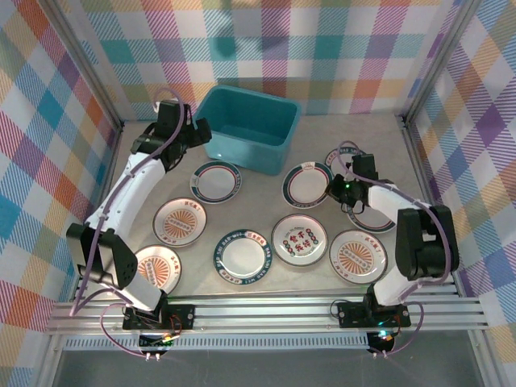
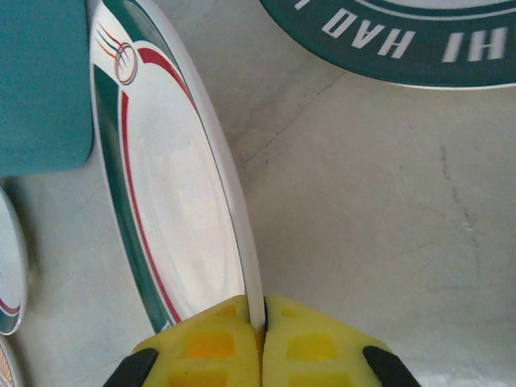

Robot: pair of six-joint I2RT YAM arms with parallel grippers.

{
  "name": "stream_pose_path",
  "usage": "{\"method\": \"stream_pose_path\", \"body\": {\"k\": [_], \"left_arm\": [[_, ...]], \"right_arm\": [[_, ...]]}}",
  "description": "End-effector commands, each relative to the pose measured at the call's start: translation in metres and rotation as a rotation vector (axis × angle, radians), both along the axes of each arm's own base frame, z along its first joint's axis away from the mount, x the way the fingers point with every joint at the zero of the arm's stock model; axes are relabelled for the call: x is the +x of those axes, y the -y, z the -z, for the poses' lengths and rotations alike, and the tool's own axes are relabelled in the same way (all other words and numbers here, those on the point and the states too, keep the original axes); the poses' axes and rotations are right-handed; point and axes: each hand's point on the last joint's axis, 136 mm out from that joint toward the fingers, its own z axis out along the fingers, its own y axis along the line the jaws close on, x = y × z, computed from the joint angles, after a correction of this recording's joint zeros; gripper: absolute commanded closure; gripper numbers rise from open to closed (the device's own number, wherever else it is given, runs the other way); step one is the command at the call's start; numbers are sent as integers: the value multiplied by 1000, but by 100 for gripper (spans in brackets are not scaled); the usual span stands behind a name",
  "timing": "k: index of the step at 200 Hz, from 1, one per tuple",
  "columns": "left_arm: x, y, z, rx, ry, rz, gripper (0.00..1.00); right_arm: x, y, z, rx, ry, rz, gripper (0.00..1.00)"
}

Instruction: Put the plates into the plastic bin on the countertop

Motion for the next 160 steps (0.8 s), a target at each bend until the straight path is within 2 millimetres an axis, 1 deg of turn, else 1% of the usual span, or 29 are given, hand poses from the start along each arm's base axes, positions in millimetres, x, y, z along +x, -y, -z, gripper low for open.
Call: {"method": "stream_pose_path", "body": {"k": [1, 28, 50, 69, 98, 106, 132, 143, 160], "left_arm": [[29, -7, -4, 1, 39, 52, 1], [58, -6, 6, -45, 25, 103, 3], [81, -5, 22, -64, -2, 126, 4], [98, -2, 34, -93, -13, 146, 5], [118, -1, 48, -127, -30, 162, 7], [123, -1, 52, -131, -35, 165, 7], [135, 7, 56, -160, -31, 198, 10], [139, 11, 58, -183, -38, 210, 12], [143, 19, 62, -233, -55, 224, 18]], "right_arm": [[-1, 8, -33, 1, 68, 34, 100], [-7, 17, -72, 2, 144, 56, 100], [-17, 24, -104, -10, 213, 68, 100], [-26, 30, -126, -24, 264, 74, 100], [-39, 36, -143, -30, 292, 92, 100], [-42, 36, -145, -27, 292, 94, 100], [-48, 38, -152, -18, 301, 112, 100], [-50, 39, -154, -16, 306, 120, 100], [-51, 40, -158, -13, 311, 128, 100]]}}
